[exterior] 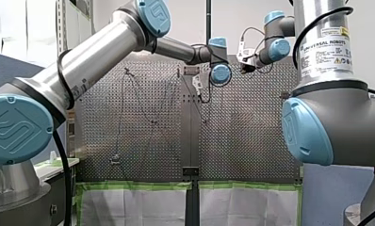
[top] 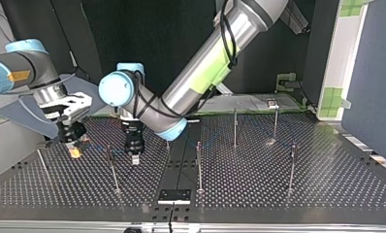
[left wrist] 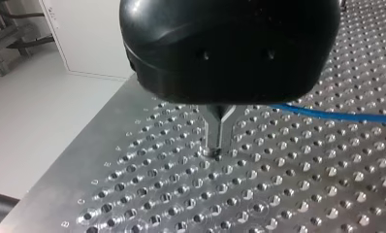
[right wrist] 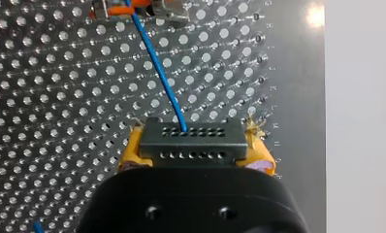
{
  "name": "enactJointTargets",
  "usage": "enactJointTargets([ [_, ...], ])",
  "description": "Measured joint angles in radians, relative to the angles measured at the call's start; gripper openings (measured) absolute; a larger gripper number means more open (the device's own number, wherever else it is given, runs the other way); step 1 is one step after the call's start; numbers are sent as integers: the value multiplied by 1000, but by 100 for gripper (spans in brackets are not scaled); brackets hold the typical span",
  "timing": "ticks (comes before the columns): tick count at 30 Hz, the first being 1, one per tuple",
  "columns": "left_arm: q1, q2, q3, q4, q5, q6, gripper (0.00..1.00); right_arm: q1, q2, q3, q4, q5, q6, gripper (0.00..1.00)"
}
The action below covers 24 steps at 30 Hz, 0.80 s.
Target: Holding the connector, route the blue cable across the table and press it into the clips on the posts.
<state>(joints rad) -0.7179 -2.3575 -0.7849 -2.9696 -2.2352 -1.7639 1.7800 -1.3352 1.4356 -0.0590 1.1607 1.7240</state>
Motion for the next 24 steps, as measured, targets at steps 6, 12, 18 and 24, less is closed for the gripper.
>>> enactJointTargets([
  [6,10,-1,-6,8,19,1,0,-9,12,-4,-4,-10,2,0],
  [12,16,-1,-46,27,47,-5,15,-19,15,-6,-5,-11,2,0],
  [18,17,0,-69,28,83,-24,63,-20,17,-7,-6,-12,2,0],
  [24,17,1,-66,3,93,-32,100,-20,18,-7,-6,-12,2,0],
])
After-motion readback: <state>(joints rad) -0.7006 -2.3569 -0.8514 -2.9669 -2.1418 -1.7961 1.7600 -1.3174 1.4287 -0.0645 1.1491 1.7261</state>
